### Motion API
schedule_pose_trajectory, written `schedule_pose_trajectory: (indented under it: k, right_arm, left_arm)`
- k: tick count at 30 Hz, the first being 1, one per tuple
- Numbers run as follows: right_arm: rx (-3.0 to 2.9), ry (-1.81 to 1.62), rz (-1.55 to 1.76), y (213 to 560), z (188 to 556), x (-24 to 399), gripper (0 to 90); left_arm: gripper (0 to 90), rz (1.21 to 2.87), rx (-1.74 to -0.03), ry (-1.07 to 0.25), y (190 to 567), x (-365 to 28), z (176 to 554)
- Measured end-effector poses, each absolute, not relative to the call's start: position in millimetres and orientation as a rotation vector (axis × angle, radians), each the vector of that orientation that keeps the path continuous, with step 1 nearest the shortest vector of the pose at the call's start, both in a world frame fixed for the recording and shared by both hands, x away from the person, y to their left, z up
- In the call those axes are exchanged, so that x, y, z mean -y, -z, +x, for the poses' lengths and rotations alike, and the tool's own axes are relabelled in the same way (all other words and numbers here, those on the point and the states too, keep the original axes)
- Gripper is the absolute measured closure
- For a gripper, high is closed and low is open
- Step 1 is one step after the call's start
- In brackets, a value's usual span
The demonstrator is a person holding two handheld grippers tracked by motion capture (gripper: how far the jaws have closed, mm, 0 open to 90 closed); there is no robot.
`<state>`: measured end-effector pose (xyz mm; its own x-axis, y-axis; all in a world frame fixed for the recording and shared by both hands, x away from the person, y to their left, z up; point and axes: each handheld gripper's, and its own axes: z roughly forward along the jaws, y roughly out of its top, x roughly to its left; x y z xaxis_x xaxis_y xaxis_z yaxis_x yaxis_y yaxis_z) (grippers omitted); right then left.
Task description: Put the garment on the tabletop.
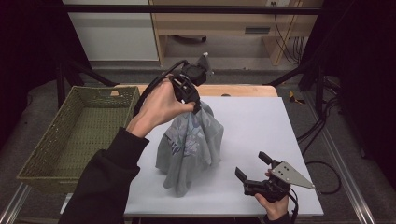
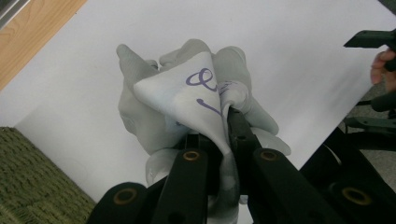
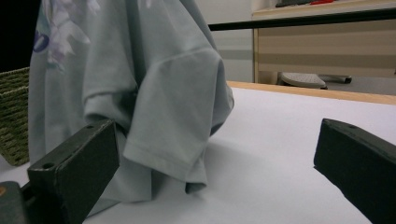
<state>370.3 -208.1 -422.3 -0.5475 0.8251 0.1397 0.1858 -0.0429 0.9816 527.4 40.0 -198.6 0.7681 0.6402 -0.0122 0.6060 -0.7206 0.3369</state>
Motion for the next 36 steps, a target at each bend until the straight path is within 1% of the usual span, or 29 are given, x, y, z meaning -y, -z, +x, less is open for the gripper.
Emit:
schedule_pose_trajectory:
  k: [6,19,30,36]
  right_arm:
    - [-1.744,-1.628,1.082,422.1,368.8,208.3,0.3]
    - [-1.739,-1.616,1.085,423.4,369.7,206.8,0.3]
    - [-1.754,-1.594,1.07,426.0,371.5,207.8,0.3]
    - [-1.754,-1.592,1.077,426.2,371.4,207.0,0.3]
  left_arm:
    - [86.1,2.668,-0.94,-0.112,223.8,-36.0,530.9]
    - [85.2,2.646,-0.887,-0.011,275.0,-33.5,528.0]
    - [84.5,2.669,-0.854,0.037,321.4,-25.6,523.8]
    - [83.3,2.685,-0.831,0.043,334.8,-22.9,521.8]
